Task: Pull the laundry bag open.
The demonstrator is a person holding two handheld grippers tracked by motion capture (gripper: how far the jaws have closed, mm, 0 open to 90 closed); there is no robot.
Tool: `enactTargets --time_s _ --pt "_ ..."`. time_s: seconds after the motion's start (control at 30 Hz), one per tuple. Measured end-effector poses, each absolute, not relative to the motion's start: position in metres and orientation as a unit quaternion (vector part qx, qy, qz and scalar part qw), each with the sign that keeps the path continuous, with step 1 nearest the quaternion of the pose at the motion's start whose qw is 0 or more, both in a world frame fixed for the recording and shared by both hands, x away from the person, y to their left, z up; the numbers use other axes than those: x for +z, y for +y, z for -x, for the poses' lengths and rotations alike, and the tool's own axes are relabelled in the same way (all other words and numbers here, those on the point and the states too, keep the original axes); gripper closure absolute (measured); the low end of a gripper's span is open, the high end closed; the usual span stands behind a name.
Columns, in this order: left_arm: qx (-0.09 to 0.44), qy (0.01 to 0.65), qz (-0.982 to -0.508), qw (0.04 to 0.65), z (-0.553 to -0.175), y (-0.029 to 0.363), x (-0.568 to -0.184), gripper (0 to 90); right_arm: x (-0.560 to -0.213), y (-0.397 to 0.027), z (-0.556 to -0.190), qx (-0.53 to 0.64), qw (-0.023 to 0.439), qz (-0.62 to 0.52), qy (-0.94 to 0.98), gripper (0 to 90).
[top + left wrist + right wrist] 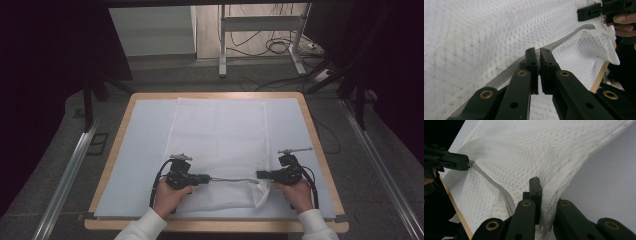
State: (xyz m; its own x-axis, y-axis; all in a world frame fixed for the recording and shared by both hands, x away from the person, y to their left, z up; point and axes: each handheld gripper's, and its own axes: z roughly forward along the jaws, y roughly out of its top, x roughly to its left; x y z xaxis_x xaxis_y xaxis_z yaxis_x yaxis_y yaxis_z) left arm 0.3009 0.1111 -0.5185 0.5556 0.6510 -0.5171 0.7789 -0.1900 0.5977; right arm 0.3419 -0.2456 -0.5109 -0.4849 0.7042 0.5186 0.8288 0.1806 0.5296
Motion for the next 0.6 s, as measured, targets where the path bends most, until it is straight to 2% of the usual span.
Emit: enactTargets --time_s 0.4,0.6 --pt "-0.075 0.471 -0.765 0.433 -0.299 0.118 -0.519 86.5 -0.511 -0.245 -0.342 -0.399 0.08 0.501 -0.764 88.0" --pt "-0.051 0.477 -0.771 0.419 -0.298 0.125 -0.521 86.6 -0.511 -0.246 -0.342 -0.397 0.075 0.503 -0.764 88.1"
